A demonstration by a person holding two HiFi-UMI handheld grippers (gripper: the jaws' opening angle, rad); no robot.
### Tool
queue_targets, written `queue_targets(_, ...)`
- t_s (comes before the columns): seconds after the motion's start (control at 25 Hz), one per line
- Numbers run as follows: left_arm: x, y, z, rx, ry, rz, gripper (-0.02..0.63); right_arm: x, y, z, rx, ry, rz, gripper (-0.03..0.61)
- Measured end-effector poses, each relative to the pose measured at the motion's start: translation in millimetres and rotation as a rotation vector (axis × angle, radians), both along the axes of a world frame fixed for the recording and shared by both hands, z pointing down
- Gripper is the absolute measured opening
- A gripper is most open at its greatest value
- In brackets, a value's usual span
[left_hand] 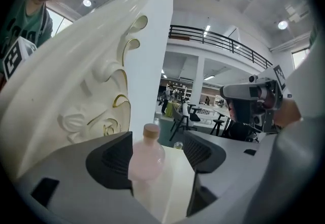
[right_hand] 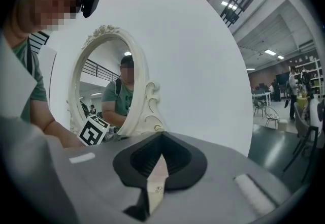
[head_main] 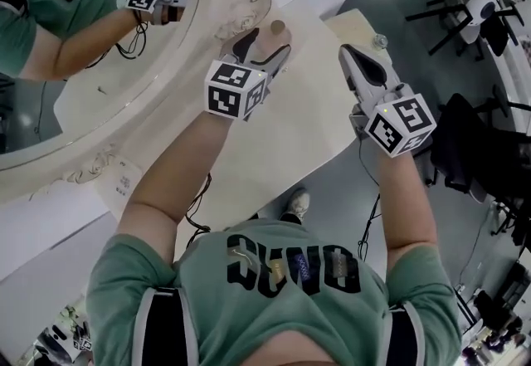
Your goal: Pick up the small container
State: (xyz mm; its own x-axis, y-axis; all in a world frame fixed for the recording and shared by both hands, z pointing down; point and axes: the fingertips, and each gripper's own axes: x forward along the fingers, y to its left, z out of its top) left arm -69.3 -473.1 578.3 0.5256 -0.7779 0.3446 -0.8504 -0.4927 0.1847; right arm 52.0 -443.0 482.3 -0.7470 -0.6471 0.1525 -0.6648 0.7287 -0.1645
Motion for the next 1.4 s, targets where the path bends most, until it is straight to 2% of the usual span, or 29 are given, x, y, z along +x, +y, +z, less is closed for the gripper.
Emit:
queue_targets(0.28, 3, -18, 23, -0.022, -0.031, 0.002, 0.299, -5, -11, 24, -0.035, -0.027, -0.001, 0.009)
queue_targets(0.52, 14, -30, 26, 0.001, -0.050, 0.009, 0.299, -5, -14, 39, -0.057, -0.037, -0.004, 0.009)
queue_targets(0.84, 20, -47, 31, 0.022, -0.075, -0.042, 0.295, 0, -15, 51, -0.080, -0.052, 0.001, 0.009)
queue_targets(0.96, 18, -55, 32, 0.048, -0.094, -0.083, 0.225, 2, -14, 56, -0.092, -0.055, 0.007, 0.009)
queue_targets(1.0, 18, -56, 31, 0.056, -0.089, -0.088, 0.224, 2, -13, 57, -0.095, -0.056, 0.008, 0.009)
queue_targets(1.16, 19, -55, 22, 0.100, -0.095, -0.076, 0.124, 3, -7, 57, -0.096, -0.058, 0.010, 0.009)
queue_targets(1.4, 20, -47, 15, 0.096, -0.077, -0.053, 0.124, 12, 1, 43, -0.075, -0.054, 0.023, 0.009)
